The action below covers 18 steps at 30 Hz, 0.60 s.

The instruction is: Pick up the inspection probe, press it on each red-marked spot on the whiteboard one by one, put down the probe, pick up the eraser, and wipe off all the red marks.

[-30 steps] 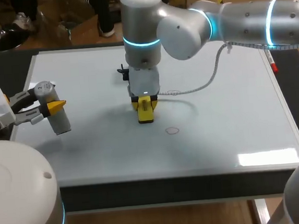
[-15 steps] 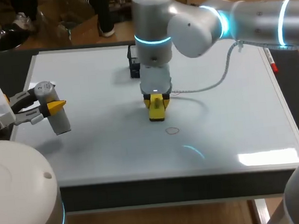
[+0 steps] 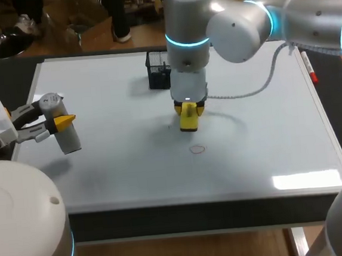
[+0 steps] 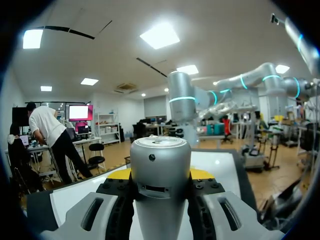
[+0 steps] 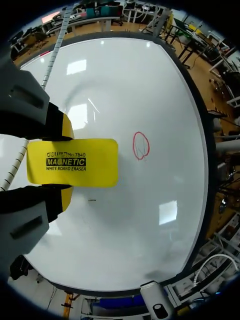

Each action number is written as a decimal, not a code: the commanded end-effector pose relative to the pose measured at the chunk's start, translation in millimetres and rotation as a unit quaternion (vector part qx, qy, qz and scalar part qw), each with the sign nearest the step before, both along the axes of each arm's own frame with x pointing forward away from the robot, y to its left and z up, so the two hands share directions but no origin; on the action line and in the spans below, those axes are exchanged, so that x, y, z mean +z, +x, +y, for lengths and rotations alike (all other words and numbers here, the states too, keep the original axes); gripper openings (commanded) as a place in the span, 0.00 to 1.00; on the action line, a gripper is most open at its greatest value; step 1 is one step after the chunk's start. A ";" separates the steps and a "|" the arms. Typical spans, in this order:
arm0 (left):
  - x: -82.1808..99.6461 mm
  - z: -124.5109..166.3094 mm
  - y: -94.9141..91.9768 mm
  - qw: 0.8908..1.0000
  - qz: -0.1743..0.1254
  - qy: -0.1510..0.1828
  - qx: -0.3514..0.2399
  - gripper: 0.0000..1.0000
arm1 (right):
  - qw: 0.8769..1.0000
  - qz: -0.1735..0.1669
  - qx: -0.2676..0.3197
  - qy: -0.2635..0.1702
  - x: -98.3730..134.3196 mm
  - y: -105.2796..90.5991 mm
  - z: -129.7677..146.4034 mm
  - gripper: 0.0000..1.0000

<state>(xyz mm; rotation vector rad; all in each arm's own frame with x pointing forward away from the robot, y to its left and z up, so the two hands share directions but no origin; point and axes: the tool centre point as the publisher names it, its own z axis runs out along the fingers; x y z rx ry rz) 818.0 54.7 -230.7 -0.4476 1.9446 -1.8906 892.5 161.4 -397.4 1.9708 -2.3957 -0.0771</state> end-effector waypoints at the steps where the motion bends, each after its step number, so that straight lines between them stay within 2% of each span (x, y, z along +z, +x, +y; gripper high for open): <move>1: 1.1 -0.3 -0.2 1.000 0.000 0.000 0.001 0.00 | 1.000 -0.009 -0.012 0.004 16.0 -4.1 -25.6 0.00; 4: 1.1 -0.3 -0.2 1.000 0.000 0.000 0.001 0.00 | 0.999 -0.011 -0.037 0.013 17.7 -2.9 -47.8 0.00; 12: 1.1 -0.3 -0.2 1.000 0.000 0.000 0.001 0.00 | 0.993 -0.010 -0.114 0.005 20.8 -1.9 -113.1 0.00; 14: 1.1 -0.3 -0.2 1.000 0.000 0.000 0.001 0.00 | 0.991 -0.012 -0.131 0.021 20.1 -1.5 -128.1 0.00; 18: 1.1 -0.3 -0.2 1.000 0.000 0.000 0.001 0.00 | 0.987 -0.005 -0.160 0.014 16.0 0.2 -155.4 0.00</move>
